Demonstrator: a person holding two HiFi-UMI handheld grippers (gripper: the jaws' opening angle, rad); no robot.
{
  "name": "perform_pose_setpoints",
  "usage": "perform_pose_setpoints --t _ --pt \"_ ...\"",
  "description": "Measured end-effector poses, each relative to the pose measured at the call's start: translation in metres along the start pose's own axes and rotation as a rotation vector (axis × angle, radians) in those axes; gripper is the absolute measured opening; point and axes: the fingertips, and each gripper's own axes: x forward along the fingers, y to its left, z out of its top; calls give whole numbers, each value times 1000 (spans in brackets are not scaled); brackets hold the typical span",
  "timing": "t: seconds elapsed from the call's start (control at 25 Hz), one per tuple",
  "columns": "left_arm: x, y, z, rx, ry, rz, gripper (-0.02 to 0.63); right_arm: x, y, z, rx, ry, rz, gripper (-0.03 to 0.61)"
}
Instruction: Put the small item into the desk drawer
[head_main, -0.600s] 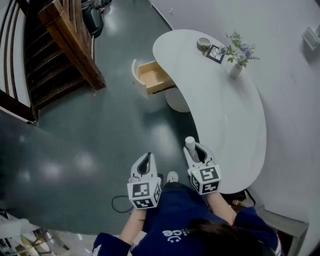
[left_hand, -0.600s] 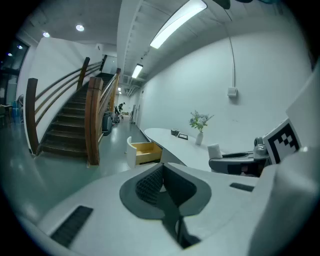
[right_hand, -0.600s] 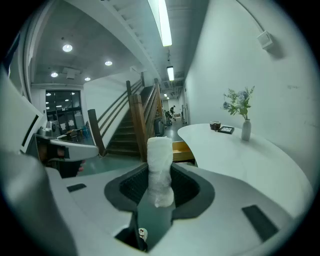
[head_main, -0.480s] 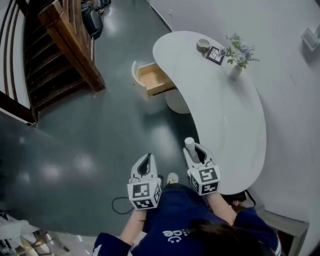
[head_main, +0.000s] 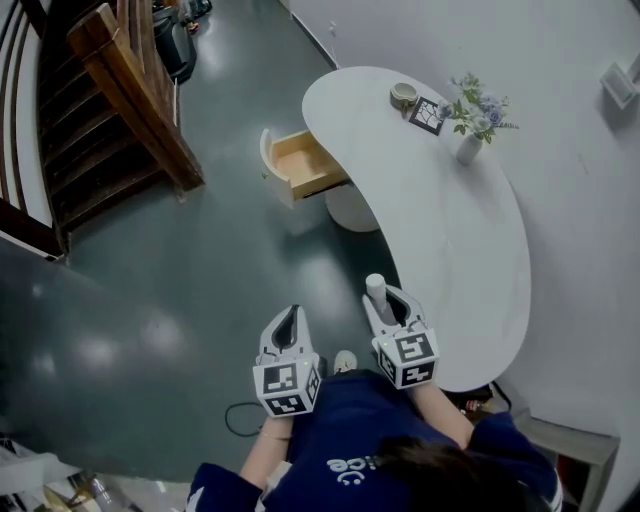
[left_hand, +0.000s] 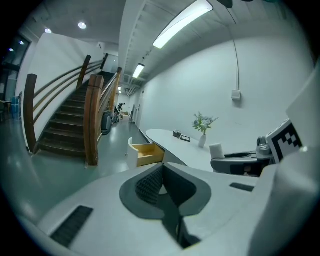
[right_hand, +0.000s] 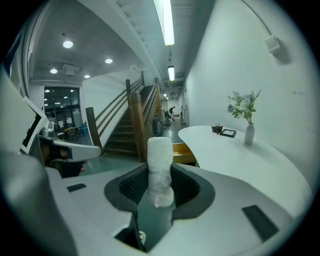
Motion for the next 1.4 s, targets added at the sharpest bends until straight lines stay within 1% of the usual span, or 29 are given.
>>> perform_pose_setpoints --t 0.28,0.72,1.0,1.2,1.4 --pt "16 27 8 -6 6 -21 5 21 9 9 15 12 -31 141" --pt "37 81 25 26 7 -71 5 63 38 26 26 -11 -89 141" --pt "42 102 26 23 18 -81 5 74 40 32 39 -16 -124 141" --pt "47 106 29 17 14 -79 5 84 40 34 35 -7 -112 141" --pt "63 115 33 3 7 -39 5 106 33 42 12 -4 -76 141"
